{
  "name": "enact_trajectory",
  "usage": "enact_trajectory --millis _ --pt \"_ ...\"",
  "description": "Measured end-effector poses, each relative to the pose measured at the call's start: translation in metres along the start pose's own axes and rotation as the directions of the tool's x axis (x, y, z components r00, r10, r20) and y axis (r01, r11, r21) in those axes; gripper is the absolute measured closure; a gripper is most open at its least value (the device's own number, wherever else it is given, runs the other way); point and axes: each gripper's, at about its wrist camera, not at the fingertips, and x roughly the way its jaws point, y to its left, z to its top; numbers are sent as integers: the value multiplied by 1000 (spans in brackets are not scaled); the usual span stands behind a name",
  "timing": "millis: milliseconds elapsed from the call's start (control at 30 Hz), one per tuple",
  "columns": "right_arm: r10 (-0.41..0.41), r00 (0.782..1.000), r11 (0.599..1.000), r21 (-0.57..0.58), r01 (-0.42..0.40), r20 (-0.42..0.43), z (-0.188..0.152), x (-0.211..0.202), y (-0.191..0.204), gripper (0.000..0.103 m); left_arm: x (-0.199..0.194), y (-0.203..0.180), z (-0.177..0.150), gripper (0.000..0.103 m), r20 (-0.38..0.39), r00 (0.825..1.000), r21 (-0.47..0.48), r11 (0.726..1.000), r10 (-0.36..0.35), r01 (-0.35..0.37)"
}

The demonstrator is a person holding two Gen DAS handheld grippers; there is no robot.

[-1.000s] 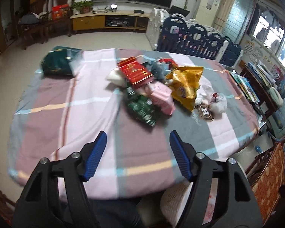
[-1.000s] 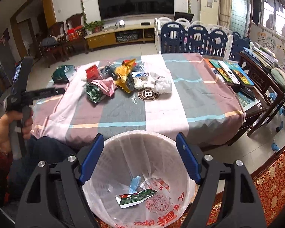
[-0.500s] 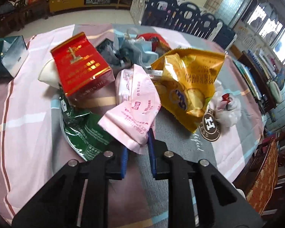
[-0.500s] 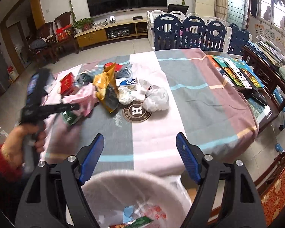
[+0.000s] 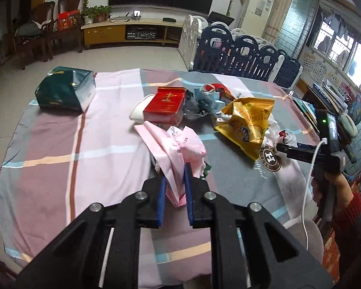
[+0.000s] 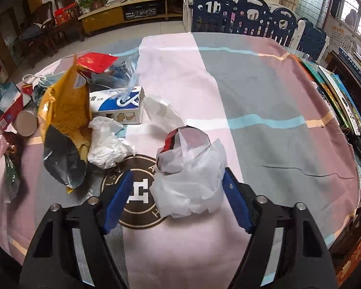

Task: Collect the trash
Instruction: 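Carry both items to the wastebasket and release them inside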

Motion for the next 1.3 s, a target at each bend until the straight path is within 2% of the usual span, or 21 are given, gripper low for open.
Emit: enact_trajectory --millis 33,100,133,200,467,600,833,1033,1133,1300 --pt "-10 1000 1000 -7 10 -12 -1 4 1 62 -2 4 -1 88 1 1000 -1 1000 -2 2" --pt "16 1000 1000 4 -16 -7 -3 -1 1 73 -4 8 -2 89 0 1000 1 1000 -3 3" --pt "36 999 999 9 -36 -7 -5 -5 1 78 -5 8 -2 89 0 1000 1 1000 -1 1" --pt "61 998 998 10 -61 0 -12 -20 3 80 -7 8 -3 89 -3 1000 -6 1000 -12 12" --pt "166 982 986 -6 -166 86 -71 -121 24 81 -42 5 -13 90 37 999 3 1000 -14 14" --pt "196 973 980 0 -197 123 -106 -171 31 81 -63 3 -17 90 67 997 22 999 31 -33" --pt "161 970 984 50 -173 184 -146 -237 29 81 -106 -11 -26 90 125 989 55 995 79 -86" --pt "126 962 986 75 -148 241 -168 -277 31 81 -138 -19 -34 90 162 984 67 994 78 -90" --pt "144 953 980 95 -175 267 -173 -287 33 81 -149 -21 -37 90 179 981 72 993 80 -94" --pt "159 949 979 79 -187 271 -173 -292 45 81 -163 -16 -46 90 198 976 61 993 86 -100"
